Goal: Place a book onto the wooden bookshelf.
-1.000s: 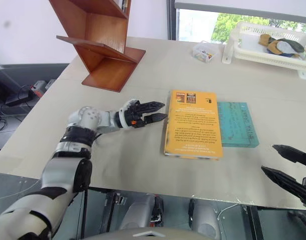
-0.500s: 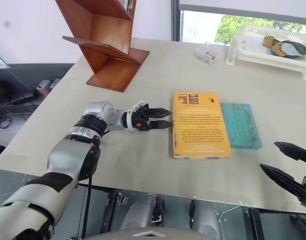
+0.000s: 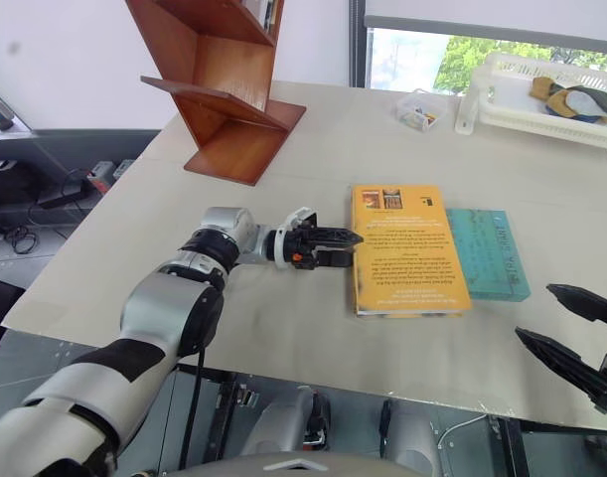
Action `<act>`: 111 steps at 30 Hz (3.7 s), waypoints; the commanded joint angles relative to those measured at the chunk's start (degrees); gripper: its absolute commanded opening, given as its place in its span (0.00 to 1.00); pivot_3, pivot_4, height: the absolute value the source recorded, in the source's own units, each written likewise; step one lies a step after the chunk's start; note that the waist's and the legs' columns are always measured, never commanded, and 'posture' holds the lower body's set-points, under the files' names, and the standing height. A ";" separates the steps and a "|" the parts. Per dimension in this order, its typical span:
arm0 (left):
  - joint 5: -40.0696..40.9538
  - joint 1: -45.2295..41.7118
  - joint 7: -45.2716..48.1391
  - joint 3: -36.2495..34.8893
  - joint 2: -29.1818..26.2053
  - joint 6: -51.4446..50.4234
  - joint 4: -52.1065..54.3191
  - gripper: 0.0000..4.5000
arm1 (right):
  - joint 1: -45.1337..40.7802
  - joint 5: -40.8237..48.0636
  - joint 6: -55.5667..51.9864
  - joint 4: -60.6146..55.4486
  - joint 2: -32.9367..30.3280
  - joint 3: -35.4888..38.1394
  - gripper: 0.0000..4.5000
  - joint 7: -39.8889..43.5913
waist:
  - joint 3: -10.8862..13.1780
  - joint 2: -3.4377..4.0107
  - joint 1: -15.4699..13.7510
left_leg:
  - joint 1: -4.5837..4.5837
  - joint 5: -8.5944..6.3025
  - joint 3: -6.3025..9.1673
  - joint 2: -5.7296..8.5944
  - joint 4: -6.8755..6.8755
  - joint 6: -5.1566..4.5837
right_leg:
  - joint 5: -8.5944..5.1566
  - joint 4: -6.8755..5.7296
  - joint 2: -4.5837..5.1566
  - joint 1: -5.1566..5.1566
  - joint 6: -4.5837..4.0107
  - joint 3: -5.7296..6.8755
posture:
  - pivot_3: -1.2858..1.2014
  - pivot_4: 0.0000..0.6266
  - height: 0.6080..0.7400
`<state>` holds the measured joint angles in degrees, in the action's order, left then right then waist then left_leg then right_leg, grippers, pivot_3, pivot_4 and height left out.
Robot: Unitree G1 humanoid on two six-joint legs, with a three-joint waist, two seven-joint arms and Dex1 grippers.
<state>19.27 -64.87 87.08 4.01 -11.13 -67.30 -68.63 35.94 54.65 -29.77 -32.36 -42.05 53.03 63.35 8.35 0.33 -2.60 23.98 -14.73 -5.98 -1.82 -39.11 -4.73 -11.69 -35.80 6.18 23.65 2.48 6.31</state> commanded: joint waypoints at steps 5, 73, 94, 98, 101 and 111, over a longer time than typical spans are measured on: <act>-3.13 2.91 1.72 1.82 1.24 -1.69 -2.60 0.99 | -0.83 -0.16 1.43 -0.27 -0.43 1.79 1.00 -0.37 | 0.05 -0.06 0.31 | 0.01 0.00 0.01 0.00 -0.01 0.00 | 0.00 0.00 -0.01 0.01 0.01 0.01 | 0.52 0.24 0.79; 18.11 6.72 -33.96 -23.05 1.76 -6.28 33.04 0.30 | -12.52 -4.82 2.30 9.76 -6.70 -3.84 1.00 3.84 | 0.63 -0.61 0.73 | 0.76 0.27 0.90 0.59 -0.15 -0.11 | 0.04 -0.05 0.42 0.02 0.41 0.74 | 0.52 0.24 0.79; 22.73 11.17 -52.69 -34.00 5.76 -14.46 23.88 0.74 | -11.05 -5.97 2.70 8.85 -5.58 -3.03 1.00 3.69 | 0.62 -0.61 0.40 | 0.70 0.29 0.90 0.59 -0.19 -0.08 | 0.05 -0.10 0.39 -0.02 0.38 0.72 | 0.52 0.24 0.79; 23.02 11.83 -52.71 -33.80 5.95 -14.32 23.71 0.74 | -11.20 -6.20 2.65 8.84 -5.63 -3.15 1.00 3.66 | 0.62 -0.61 0.41 | 0.69 0.29 0.90 0.59 -0.20 -0.07 | 0.05 -0.10 0.39 -0.02 0.39 0.72 | 0.52 0.24 0.79; 23.13 12.24 -52.29 -33.12 6.15 -14.55 24.31 0.48 | -11.24 -6.29 2.58 8.95 -5.83 -2.96 1.00 3.76 | 0.62 -0.61 0.42 | 0.69 0.29 0.89 0.59 -0.20 -0.06 | 0.05 -0.10 0.39 -0.02 0.38 0.71 | 0.52 0.24 0.79; 23.94 12.22 -49.13 -29.99 4.27 -15.24 28.14 0.02 | -13.03 -3.30 1.53 8.69 -5.81 -2.95 1.00 4.31 | 0.62 -0.61 0.42 | 0.69 0.30 0.89 0.59 -0.20 -0.06 | 0.06 -0.11 0.39 -0.02 0.37 0.71 | 0.52 0.24 0.79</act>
<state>40.97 -51.87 36.21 -26.23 -6.18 -82.02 -43.15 23.22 49.65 -28.37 -22.55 -47.68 48.21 67.11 8.97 -0.28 -2.19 24.67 -14.43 -5.09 -1.23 -39.30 -4.78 -11.64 -35.91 6.57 23.63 2.85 7.02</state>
